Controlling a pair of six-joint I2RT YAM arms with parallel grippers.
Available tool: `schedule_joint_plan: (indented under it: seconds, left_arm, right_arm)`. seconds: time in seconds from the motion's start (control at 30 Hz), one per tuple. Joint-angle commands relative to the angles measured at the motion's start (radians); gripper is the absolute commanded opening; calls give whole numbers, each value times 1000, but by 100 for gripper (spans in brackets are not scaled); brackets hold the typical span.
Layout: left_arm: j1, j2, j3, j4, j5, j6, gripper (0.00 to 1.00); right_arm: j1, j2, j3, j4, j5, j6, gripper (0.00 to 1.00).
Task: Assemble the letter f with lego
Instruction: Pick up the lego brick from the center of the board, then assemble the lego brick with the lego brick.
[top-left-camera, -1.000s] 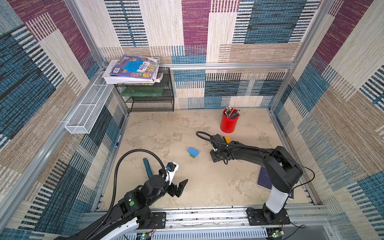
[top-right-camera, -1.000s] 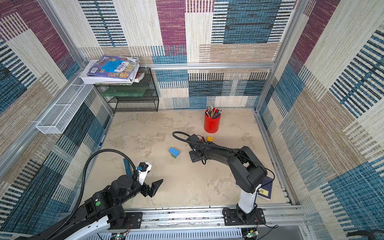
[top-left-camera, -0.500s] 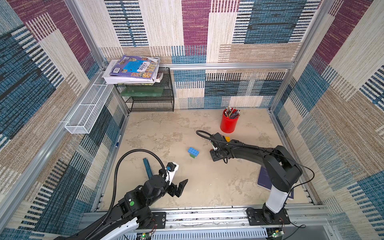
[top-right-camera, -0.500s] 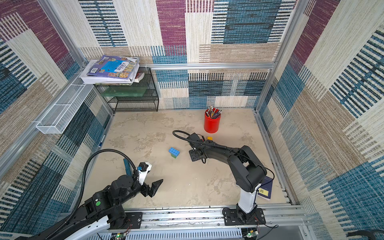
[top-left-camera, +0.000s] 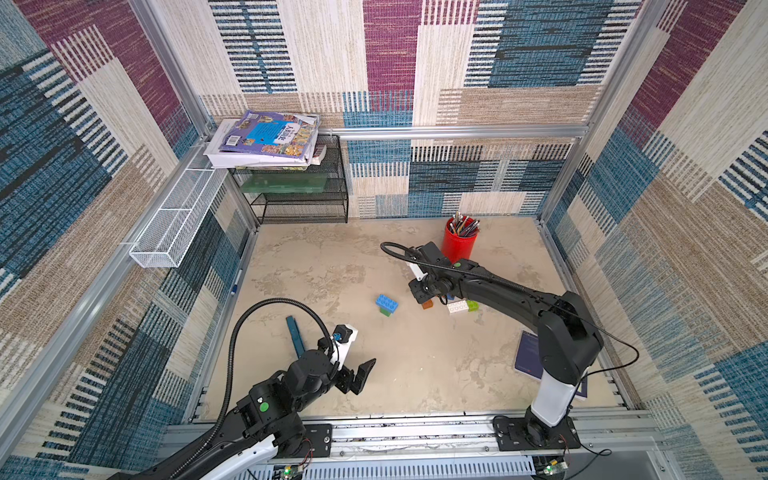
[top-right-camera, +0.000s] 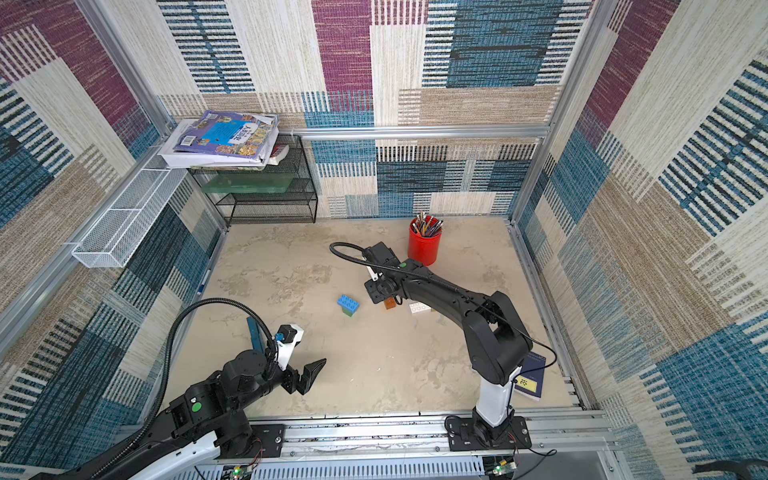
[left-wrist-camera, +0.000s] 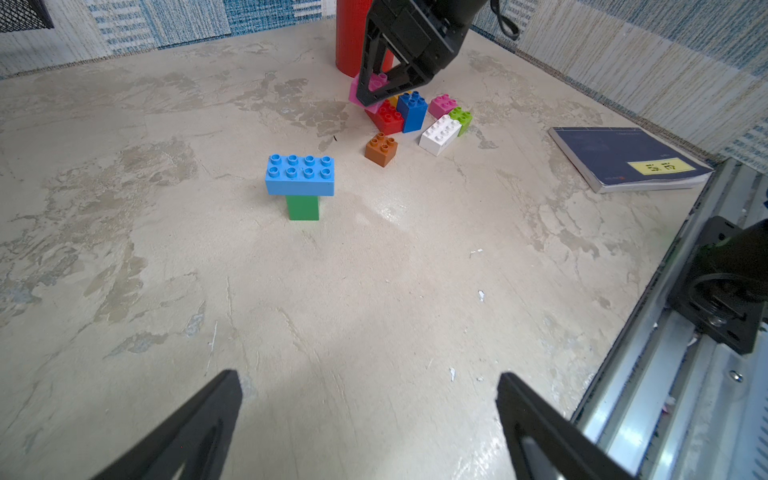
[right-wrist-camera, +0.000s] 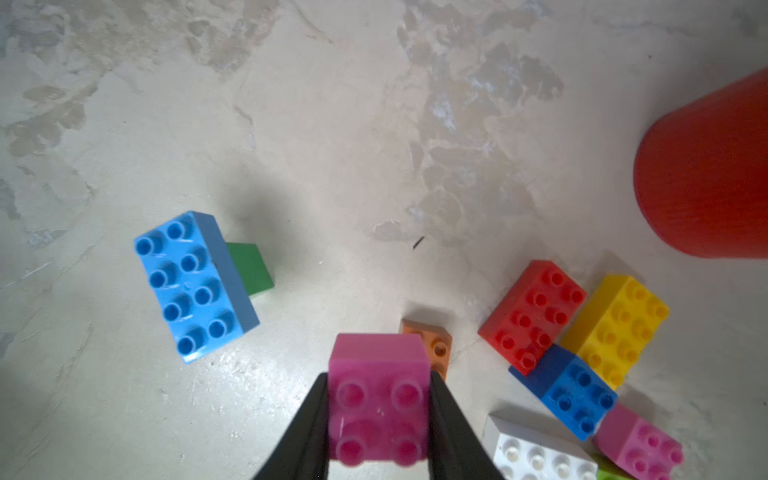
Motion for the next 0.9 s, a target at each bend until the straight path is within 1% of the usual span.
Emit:
schedule_joint_plan:
  seconds: [0.0, 0.2, 0.43, 0.63, 0.87]
  left_arm:
    - [0, 0, 1, 24, -6, 3, 99]
    - [0, 0, 0, 22, -5, 2, 99]
    - [1, -1, 0, 22, -8, 2, 99]
    - [0, -1, 0, 24, -5, 2, 99]
    - [1, -1, 1, 22, -4, 2, 99]
  right_arm:
    - [7, 39, 64, -55, -69, -110, 34]
    - [20, 125, 191, -118, -126, -200, 34]
    - [65, 221, 315, -191, -109, -260, 34]
    - [104, 259, 361, -202, -98, -287, 34]
    - [118, 281, 385, -219, -98, -298, 34]
